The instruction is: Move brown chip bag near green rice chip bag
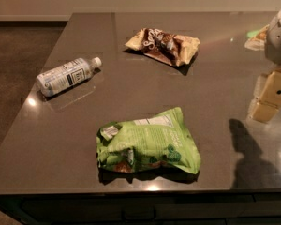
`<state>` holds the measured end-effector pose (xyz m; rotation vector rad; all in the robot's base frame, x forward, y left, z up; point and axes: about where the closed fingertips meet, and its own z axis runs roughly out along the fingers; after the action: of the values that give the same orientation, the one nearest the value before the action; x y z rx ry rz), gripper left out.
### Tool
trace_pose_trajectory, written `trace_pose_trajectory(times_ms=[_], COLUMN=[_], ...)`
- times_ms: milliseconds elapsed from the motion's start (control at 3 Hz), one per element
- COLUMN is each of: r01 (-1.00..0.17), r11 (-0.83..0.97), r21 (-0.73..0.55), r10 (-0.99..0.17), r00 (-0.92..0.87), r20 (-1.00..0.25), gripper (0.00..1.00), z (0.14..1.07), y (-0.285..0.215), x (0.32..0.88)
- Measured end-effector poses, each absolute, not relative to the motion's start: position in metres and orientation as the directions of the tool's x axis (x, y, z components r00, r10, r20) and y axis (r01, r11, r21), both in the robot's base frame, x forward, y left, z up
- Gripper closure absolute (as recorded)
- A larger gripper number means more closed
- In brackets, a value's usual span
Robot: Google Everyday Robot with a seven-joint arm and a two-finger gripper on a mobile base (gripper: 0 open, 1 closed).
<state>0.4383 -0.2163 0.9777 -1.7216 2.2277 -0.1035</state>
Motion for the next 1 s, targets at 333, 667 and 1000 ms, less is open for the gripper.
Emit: trace_pose_trajectory(times_ms=[333,667,1000], r01=[-0.929,-0.912,-0.880], r11=[0.270,0.299,0.356], r21=[-0.251,-0.282,-0.313], r10=[-0.953,-0.943,-0.919], r00=[-0.220,-0.236,-0.269], r20=[-0.208,-0.236,-0.289], gripper=[0.00,0.00,0.00], z=[0.978,0.980,0.981], y=[-0.216,-0.212,-0.207], x=[0.438,0.453,0.488])
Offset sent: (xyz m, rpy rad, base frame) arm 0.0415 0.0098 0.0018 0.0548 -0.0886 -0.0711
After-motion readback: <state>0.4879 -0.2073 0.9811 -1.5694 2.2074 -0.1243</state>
